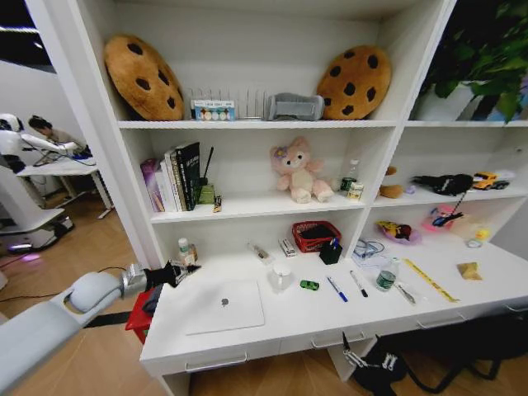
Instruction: Organize the objects on the table.
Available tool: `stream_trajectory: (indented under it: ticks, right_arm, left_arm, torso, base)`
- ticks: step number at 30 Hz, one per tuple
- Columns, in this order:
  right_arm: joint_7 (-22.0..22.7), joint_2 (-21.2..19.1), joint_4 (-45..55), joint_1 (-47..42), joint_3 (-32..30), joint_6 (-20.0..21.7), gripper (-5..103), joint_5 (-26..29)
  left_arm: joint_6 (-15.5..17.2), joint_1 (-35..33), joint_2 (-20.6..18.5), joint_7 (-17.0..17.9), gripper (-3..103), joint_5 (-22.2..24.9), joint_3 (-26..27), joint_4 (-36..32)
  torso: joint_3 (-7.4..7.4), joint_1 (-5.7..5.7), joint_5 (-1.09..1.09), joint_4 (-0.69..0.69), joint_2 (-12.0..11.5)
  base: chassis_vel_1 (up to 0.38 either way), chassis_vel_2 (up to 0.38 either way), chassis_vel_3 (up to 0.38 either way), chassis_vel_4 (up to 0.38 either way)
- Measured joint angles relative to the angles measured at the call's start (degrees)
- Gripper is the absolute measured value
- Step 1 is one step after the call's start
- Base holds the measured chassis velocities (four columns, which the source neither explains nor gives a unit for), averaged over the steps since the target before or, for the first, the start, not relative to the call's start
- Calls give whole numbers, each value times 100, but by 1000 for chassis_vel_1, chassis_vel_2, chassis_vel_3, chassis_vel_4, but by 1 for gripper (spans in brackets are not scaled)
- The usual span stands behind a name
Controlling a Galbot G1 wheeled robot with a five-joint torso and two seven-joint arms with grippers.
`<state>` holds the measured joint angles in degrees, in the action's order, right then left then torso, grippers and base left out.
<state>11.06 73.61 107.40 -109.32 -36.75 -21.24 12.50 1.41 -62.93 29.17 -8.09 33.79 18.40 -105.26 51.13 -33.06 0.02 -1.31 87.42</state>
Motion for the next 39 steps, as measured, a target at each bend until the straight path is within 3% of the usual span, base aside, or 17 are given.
stream_trajectory:
  ticks: [1,2,3,4,5,6,8,9,11,12,14,17,18,20,23,34,39]
  right_arm:
    - [52,-42,28,-6,-23,74,100,81]
    - [52,-42,28,-6,-23,74,100,81]
    - [109,-96,73,-14,-51,173,100,212]
    - [109,-96,73,-14,-51,173,100,212]
    - [151,-144,126,-18,-77,271,100,325]
    - [207,-194,180,-19,-101,371,100,420]
    - [249,-231,224,-18,-111,445,100,464]
    - [305,-276,296,-15,-121,587,100,530]
    - [338,-295,347,-11,-117,680,100,568]
    - [389,-310,416,0,-87,802,100,594]
    - [410,-313,454,16,-54,855,100,594]
    - [440,-296,520,56,76,944,100,437]
    - [440,-296,520,56,76,944,100,437]
    - [449,-287,565,66,186,962,100,263]
    - [450,-315,645,72,230,992,100,216]
    - [445,-492,918,76,183,1038,100,294]
    - [146,-517,976,58,76,616,100,-122]
  left_arm:
    - [88,-279,240,517,11,18,325,-10]
    - [88,-279,240,517,11,18,325,-10]
    - [160,-653,540,988,22,17,771,2]
    - [160,-653,540,988,22,17,771,2]
    - [211,-1015,796,1296,22,6,1205,-7]
    - [271,-1540,1110,1594,33,-9,1800,-101]
    - [302,-1853,1321,1787,33,-40,2178,-202]
    - [316,-2436,1803,2021,43,-113,2834,-453]
    - [317,-2797,2104,2035,43,-166,3142,-625]
    - [315,-3284,2492,1989,54,-259,3500,-848]
    - [300,-3659,2773,1887,54,-342,3735,-1014]
    - [116,-4704,3535,1553,71,-578,4203,-1489]
    - [116,-4704,3535,1553,71,-578,4203,-1489]
    - [-163,-5187,4175,1306,81,-756,4381,-1825]
    - [-240,-5332,4627,1264,92,-758,4437,-2112]
    - [-212,-5384,5337,1094,100,-938,4405,-2705]
    - [-320,-5422,5522,782,100,-1446,4048,-2904]
  torso:
    - [0,0,-2,0,0]
    - [0,0,-2,0,0]
    - [0,0,-3,0,0]
    - [0,0,-3,0,0]
    - [0,0,-2,-1,0]
    - [0,0,-4,0,0]
    - [0,0,-2,0,-1]
    - [-1,0,2,1,0]
    - [-1,0,0,1,0]
    - [-1,1,-5,1,0]
    - [-1,0,-3,2,0]
    - [-1,1,0,4,0]
    - [-1,1,0,4,0]
    - [-1,2,1,2,0]
    - [-1,1,0,2,0]
    - [0,1,-1,1,0]
    - [0,1,-1,1,0]
  base:
    - [0,0,0,0]
    - [0,0,0,0]
    - [0,0,0,0]
    - [0,0,0,0]
    - [0,0,0,0]
    - [0,0,0,0]
    - [0,0,0,0]
    - [0,0,0,0]
    - [0,0,0,0]
    - [0,0,0,0]
    - [0,0,0,0]
    - [0,0,0,0]
    - [0,0,0,0]
    - [0,0,0,0]
    - [0,0,0,0]
    - [0,0,0,0]
    - [0,0,0,0]
